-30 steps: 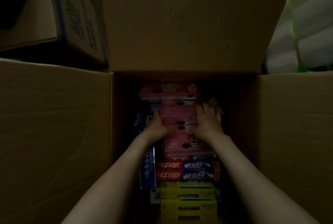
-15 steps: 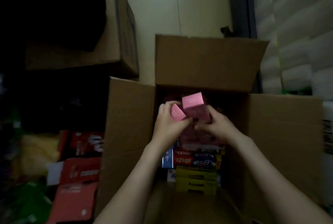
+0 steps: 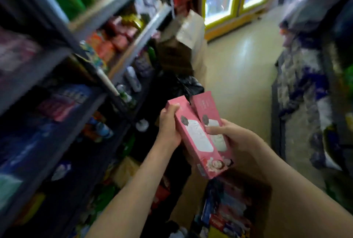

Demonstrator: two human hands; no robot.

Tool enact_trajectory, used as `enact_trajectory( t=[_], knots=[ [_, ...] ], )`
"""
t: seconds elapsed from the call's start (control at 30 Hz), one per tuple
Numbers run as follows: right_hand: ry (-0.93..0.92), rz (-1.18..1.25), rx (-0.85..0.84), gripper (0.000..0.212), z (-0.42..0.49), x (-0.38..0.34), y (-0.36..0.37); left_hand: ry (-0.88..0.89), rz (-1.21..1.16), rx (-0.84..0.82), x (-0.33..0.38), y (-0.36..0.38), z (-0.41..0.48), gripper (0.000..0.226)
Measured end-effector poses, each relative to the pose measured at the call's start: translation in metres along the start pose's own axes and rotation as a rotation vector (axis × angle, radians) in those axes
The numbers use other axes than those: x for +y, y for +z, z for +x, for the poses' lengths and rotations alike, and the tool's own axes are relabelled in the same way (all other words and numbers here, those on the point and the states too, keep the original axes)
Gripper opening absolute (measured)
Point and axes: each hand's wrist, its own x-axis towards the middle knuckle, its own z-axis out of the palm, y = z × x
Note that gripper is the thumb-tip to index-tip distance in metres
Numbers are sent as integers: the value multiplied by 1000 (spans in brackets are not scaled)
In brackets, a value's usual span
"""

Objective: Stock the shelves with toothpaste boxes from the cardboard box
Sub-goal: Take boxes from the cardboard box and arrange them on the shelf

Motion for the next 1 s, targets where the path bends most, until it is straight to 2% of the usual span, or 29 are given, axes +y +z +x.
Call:
enact_trajectory(
  t=[0.1,0.17,0.27,0.3,0.43,0.5,0.63,0.73,0.83,0.9,1.0],
  knots=[
    [-21,-14,-116,60,10,-65,56,100,-77,51,70,-17,-19,26],
    [-44,-60,-156,55,20,-102,91,162,-72,99,112,-36,-29,26],
    [-100,-199,-196,39,40,-147,147,273,-7,191,170,-70,-47,53],
    [-108,-245,-218,37,47,-159,166,288,6,204,187,-82,-55,55],
    [-158,-384,-283,45,76,-194,239,349,86,210,243,-129,-88,35],
    [-233,-468,-305,47,93,-207,270,412,96,229,266,-157,-101,17],
    [-462,-830,-295,46,125,-230,321,502,22,393,305,-222,-120,5],
    [-569,-1073,-343,51,143,-245,353,574,-68,553,331,-267,-133,11],
    [-680,-1334,-378,57,162,-250,384,629,-278,737,345,-312,-139,19],
    [-771,-1499,-365,59,177,-245,402,630,-417,882,345,-343,-137,33],
    [-819,-1606,-344,55,192,-233,424,598,-593,1058,338,-377,-133,56]
  ],
)
